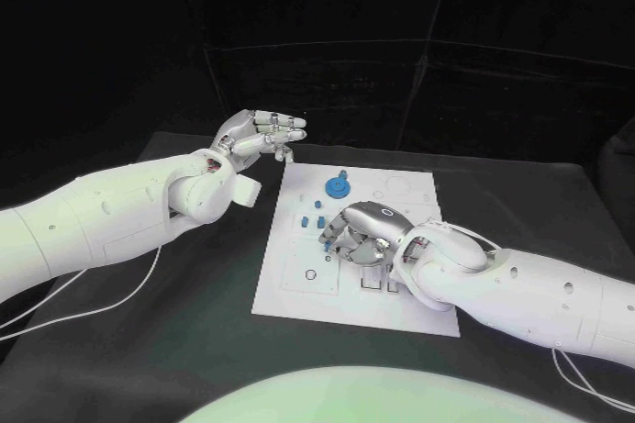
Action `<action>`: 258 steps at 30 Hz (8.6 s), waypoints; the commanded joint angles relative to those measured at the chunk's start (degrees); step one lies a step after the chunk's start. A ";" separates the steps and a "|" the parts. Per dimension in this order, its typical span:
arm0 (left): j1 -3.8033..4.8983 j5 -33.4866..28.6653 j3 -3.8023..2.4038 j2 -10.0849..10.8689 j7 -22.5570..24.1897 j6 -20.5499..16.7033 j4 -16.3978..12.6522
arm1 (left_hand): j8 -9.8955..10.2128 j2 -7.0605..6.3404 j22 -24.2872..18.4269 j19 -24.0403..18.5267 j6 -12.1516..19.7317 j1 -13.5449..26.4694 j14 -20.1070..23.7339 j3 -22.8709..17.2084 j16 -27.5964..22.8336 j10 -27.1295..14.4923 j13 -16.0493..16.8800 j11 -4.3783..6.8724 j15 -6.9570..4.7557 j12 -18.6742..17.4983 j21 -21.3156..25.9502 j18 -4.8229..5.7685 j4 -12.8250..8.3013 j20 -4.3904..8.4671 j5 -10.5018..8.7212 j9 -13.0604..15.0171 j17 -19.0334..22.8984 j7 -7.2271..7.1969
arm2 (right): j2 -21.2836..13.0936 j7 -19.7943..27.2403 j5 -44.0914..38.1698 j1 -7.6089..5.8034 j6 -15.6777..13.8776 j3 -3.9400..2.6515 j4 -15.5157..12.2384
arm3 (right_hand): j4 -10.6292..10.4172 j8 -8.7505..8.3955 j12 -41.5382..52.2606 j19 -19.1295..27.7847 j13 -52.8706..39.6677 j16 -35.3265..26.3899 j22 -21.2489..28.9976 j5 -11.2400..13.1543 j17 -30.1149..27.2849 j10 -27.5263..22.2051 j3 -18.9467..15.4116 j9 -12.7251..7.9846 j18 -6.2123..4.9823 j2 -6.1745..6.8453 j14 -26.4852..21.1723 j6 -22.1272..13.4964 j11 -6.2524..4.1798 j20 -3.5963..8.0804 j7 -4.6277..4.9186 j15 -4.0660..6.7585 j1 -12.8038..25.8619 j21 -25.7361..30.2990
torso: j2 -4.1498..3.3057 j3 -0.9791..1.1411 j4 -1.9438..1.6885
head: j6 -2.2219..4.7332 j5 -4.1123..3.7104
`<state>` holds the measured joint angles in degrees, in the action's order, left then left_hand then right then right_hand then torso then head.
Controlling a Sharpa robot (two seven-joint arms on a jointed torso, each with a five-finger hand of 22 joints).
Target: Assemble the parts on the task board
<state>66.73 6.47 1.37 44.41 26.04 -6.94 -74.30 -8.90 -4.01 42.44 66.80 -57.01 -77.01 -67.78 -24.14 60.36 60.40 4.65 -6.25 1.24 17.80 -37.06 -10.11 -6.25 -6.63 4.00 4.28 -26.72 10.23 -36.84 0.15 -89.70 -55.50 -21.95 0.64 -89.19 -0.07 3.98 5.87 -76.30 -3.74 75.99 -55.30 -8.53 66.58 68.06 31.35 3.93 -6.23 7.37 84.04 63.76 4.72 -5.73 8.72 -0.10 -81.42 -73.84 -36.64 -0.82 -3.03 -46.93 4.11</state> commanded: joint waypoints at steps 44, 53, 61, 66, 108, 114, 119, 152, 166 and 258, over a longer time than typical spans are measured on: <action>0.09 -0.27 -0.05 -0.21 1.00 0.32 0.20 | -0.39 0.02 -0.08 -0.46 -0.13 -0.51 0.34 0.08 -0.19 -0.59 -0.03 0.03 -0.09 0.44 0.36 -0.39 -0.33 -0.14 0.31 -0.10 0.13 0.22 | 1.10 0.21 -1.93 1.07 3.22 0.06 2.22 | 0.13 -0.17 -0.29 -0.47 0.00 0.24 -0.03 0.59 0.04 -0.13 -0.31 -0.03 -0.03 0.20 2.02 -0.26 0.27 -0.04 0.33 0.16 0.90 -0.25 | 0.02 0.00 0.06 | -1.03 0.21; 0.09 -0.27 -0.05 -0.23 0.96 0.39 0.22 | -0.39 0.02 -0.08 -0.46 -0.13 -0.51 0.34 0.08 -0.19 -0.59 -0.03 0.03 -0.09 0.44 0.36 -0.39 -0.33 -0.14 0.31 -0.10 0.13 0.22 | 1.36 0.02 -2.11 1.19 3.41 0.08 2.58 | 0.13 -0.17 -0.29 -0.47 0.00 0.24 -0.03 0.59 0.04 -0.13 -0.31 -0.03 -0.03 0.20 2.02 -0.26 0.27 -0.04 0.33 0.16 0.90 -0.25 | 0.01 0.00 0.07 | -1.13 0.24; 0.09 -0.27 -0.05 -0.22 0.96 0.40 0.25 | -0.39 0.02 -0.08 -0.46 -0.13 -0.51 0.34 0.08 -0.19 -0.59 -0.03 0.03 -0.09 0.44 0.36 -0.39 -0.33 -0.14 0.31 -0.10 0.13 0.22 | 1.33 0.07 -2.23 1.24 3.10 0.10 2.47 | 0.13 -0.17 -0.29 -0.47 0.00 0.24 -0.03 0.59 0.04 -0.13 -0.31 -0.03 -0.03 0.20 2.02 -0.26 0.27 -0.04 0.33 0.16 0.90 -0.25 | 0.05 -0.01 0.08 | -1.22 0.25; 0.09 -0.27 -0.05 -0.20 0.98 0.38 0.26 | -0.39 0.02 -0.08 -0.46 -0.13 -0.51 0.34 0.08 -0.19 -0.59 -0.03 0.03 -0.09 0.44 0.36 -0.39 -0.33 -0.14 0.31 -0.10 0.13 0.22 | 1.18 0.10 -2.33 1.25 2.68 0.10 2.32 | 0.21 -0.16 -0.30 -0.49 0.00 0.27 -0.11 0.61 0.05 -0.14 -0.32 -0.03 -0.03 0.16 2.02 -0.28 0.25 -0.04 0.32 0.15 0.92 -0.29 | 0.07 0.01 0.09 | -1.23 0.27; 0.09 -0.27 -0.04 -0.22 0.83 0.51 0.47 | -0.39 0.02 -0.08 -0.46 -0.13 -0.51 0.34 0.08 -0.19 -0.59 -0.03 0.03 -0.09 0.44 0.36 -0.39 -0.33 -0.14 0.31 -0.10 0.13 0.22 | 0.86 0.52 -1.66 1.34 3.86 0.10 1.95 | 0.67 0.14 0.03 -0.58 -0.13 0.43 -0.37 0.75 0.06 0.54 -0.71 0.12 -0.01 -0.09 2.04 0.30 0.04 0.10 0.12 0.31 1.24 -0.48 | 0.03 -0.01 0.06 | -1.76 0.33; 0.09 -0.27 -0.04 -0.23 0.82 0.54 0.49 | -0.39 0.02 -0.08 -0.46 -0.13 -0.51 0.34 0.08 -0.19 -0.59 -0.03 0.03 -0.09 0.44 0.36 -0.39 -0.33 -0.14 0.31 -0.10 0.13 0.22 | 0.97 0.36 -1.75 1.34 4.25 0.10 2.05 | 0.67 0.14 0.03 -0.58 -0.13 0.43 -0.37 0.75 0.06 0.54 -0.71 0.12 -0.01 -0.09 2.04 0.30 0.04 0.10 0.12 0.31 1.24 -0.48 | 0.03 -0.03 0.07 | -1.83 0.34; 0.09 -0.27 -0.04 -0.25 0.80 0.57 0.48 | -0.39 0.02 -0.08 -0.46 -0.13 -0.51 0.34 0.08 -0.19 -0.59 -0.03 0.03 -0.09 0.44 0.36 -0.39 -0.33 -0.14 0.31 -0.10 0.13 0.22 | 1.11 0.24 -1.86 1.34 4.51 0.10 2.21 | 0.67 0.14 0.03 -0.57 -0.13 0.48 -0.37 0.85 0.11 0.54 -0.78 0.12 -0.01 -0.11 2.05 0.31 0.03 0.10 0.11 0.31 1.33 -0.48 | 0.02 -0.02 0.07 | -1.89 0.35; 0.10 -0.27 -0.04 -0.18 0.45 0.90 0.44 | -0.39 0.02 -0.08 -0.46 -0.13 -0.51 0.34 0.08 -0.19 -0.59 -0.03 0.03 -0.09 0.44 0.36 -0.39 -0.33 -0.14 0.31 -0.10 0.13 0.22 | 1.48 -1.38 -4.75 1.34 2.74 0.10 2.35 | 0.59 -0.41 -1.66 1.75 0.03 -1.02 4.49 0.52 -2.97 -9.36 -7.38 -0.25 -0.82 2.14 1.08 -7.61 1.78 -1.20 1.09 -1.10 4.98 2.28 | 0.08 -0.03 0.07 | -1.88 0.19; 0.10 -0.27 -0.04 -0.06 0.39 1.05 0.50 | -0.39 0.02 -0.08 -0.46 -0.13 -0.51 0.34 0.08 -0.19 -0.59 -0.03 0.03 -0.09 0.44 0.36 -0.39 -0.33 -0.14 0.31 -0.10 0.13 0.22 | -4.69 -0.45 -1.88 0.96 -3.68 -0.02 -4.87 | 0.81 -0.01 1.19 1.39 -0.24 -1.37 5.14 0.13 -4.02 -9.36 -11.87 0.01 -0.86 0.68 1.02 -9.12 1.33 -0.87 0.73 -0.74 4.40 2.75 | 0.16 -0.07 0.11 | -1.35 -0.47; 0.06 -0.27 0.07 -0.49 -0.17 1.78 0.95 | -0.67 0.20 -0.20 -0.52 -0.14 -0.29 0.37 0.25 -0.30 -0.72 -0.09 0.00 -0.02 0.85 0.54 -0.37 -0.34 -0.20 0.20 -0.11 0.51 0.24 | -11.14 -7.56 0.55 -8.27 8.70 -0.32 -13.60 | 1.41 -0.06 0.75 -0.25 -0.02 -1.37 4.94 3.92 -6.60 2.12 -6.31 0.01 -0.63 -3.31 1.16 0.44 -0.58 0.75 -0.25 0.96 -2.25 2.64 | 0.12 -0.13 0.01 | -0.39 -2.21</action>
<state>66.71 6.41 1.49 44.00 25.63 -5.78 -73.31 -9.32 -4.01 42.32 66.64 -57.01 -77.01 -67.78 -23.97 60.36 59.89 4.65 -6.36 1.24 18.41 -36.72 -10.10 -6.41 -6.79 4.00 4.23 -26.27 10.23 -48.63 -9.19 -90.58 -63.68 -12.35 0.34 -102.67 1.28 4.27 6.99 -76.30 -3.70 74.43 -50.36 -4.27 60.02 68.63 24.65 4.03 -7.13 3.55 83.94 63.99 5.19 -5.12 8.33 0.63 -83.61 -71.00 -36.53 -0.90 -2.96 -47.18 1.75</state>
